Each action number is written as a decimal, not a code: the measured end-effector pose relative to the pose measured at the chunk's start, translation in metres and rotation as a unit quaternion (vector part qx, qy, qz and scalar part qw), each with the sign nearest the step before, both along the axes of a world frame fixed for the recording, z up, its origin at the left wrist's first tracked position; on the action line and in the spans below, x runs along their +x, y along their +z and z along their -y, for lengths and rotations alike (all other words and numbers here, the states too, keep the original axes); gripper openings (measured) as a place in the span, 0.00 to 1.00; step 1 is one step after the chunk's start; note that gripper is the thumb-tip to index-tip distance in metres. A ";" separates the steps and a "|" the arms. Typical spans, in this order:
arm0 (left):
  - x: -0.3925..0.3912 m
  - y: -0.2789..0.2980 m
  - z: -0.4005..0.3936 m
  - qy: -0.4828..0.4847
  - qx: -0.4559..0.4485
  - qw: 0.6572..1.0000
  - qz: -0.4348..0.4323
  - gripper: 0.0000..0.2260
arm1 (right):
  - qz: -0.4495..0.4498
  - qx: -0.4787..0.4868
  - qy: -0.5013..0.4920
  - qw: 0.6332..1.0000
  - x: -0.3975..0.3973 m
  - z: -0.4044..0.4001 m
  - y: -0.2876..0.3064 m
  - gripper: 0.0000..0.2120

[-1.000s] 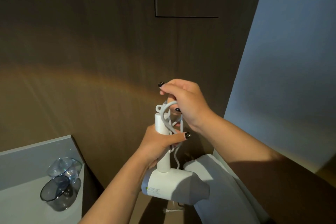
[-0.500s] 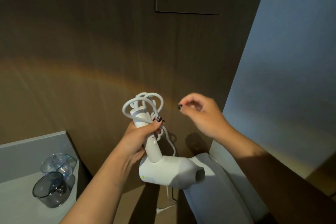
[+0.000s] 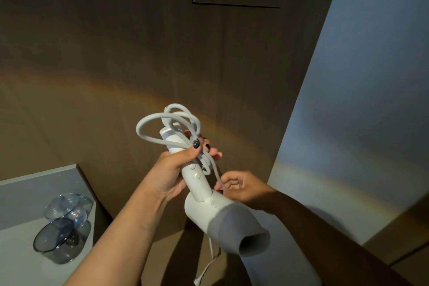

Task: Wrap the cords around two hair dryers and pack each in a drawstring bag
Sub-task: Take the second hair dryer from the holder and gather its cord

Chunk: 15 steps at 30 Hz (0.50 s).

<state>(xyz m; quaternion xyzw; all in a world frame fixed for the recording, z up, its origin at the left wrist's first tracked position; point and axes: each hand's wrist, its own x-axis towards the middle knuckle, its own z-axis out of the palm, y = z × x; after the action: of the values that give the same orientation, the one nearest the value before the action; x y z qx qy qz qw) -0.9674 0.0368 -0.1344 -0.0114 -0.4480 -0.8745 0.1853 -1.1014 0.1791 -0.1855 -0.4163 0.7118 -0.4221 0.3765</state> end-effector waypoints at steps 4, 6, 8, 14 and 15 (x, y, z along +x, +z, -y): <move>0.002 0.000 0.004 -0.006 0.088 0.995 -0.044 0.16 | 0.020 0.009 -0.018 1.000 -0.009 -0.007 -0.011 0.02; 0.003 0.000 0.008 -0.001 0.095 0.994 -0.052 0.16 | 0.084 -0.023 -0.054 0.995 -0.016 -0.014 -0.015 0.02; 0.004 -0.001 0.008 -0.002 0.094 0.995 -0.042 0.16 | 0.188 -0.072 -0.096 0.975 -0.024 -0.018 -0.016 0.02; -0.003 -0.015 0.005 0.112 0.051 0.986 0.108 0.12 | 0.279 -0.198 -0.256 0.904 -0.031 -0.008 0.008 0.10; -0.005 -0.018 0.004 0.130 0.047 0.982 0.131 0.11 | 0.250 -0.210 -0.281 0.902 -0.028 -0.006 0.015 0.09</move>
<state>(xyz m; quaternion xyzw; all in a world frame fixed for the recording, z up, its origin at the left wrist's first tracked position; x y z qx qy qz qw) -0.9725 0.0324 -0.1524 0.1707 -0.4244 -0.8571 0.2370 -1.1298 0.1853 -0.1701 -0.1487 0.5763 -0.7407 0.3116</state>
